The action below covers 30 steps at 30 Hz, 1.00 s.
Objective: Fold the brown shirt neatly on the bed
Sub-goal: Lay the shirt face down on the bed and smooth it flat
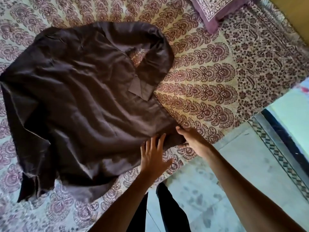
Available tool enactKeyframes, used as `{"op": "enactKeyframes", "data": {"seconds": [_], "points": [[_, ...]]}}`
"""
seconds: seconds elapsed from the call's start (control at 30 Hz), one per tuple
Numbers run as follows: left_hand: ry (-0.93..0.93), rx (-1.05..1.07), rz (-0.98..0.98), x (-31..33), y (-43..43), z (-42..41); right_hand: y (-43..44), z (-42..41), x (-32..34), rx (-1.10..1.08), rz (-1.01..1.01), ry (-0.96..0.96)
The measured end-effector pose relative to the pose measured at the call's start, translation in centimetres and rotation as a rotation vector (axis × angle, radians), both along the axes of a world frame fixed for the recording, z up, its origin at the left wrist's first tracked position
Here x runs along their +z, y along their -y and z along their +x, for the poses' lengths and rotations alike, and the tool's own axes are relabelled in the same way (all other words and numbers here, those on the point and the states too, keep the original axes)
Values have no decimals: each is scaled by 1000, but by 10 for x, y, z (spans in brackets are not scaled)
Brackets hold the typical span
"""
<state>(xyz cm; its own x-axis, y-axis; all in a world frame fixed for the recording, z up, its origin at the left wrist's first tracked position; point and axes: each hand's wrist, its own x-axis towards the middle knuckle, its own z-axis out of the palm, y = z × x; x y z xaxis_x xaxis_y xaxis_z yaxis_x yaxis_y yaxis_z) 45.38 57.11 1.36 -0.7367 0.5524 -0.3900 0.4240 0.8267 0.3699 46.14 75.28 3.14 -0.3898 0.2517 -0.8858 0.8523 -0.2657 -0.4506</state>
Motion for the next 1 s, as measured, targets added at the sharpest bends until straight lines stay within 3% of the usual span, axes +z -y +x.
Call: {"op": "enactKeyframes", "data": {"seconds": [0.13, 0.3, 0.5, 0.7, 0.87, 1.0], "points": [[-203, 102, 59, 2, -10, 8, 5, -2, 0, -143, -79, 104], [-257, 227, 38, 11, -26, -4, 2, -7, 8, -155, -94, 100], [-335, 344, -41, 12, 19, -21, -1, -18, 6, -15, 245, 121], [-347, 266, -200, 15, 79, -5, 14, -25, -11, 50, 497, 152], [-212, 170, -177, 25, 71, 9, 27, -19, -6, -422, 278, 23], [-122, 94, -304, 27, 62, 9, 36, -2, -13, -416, 162, 106]]}}
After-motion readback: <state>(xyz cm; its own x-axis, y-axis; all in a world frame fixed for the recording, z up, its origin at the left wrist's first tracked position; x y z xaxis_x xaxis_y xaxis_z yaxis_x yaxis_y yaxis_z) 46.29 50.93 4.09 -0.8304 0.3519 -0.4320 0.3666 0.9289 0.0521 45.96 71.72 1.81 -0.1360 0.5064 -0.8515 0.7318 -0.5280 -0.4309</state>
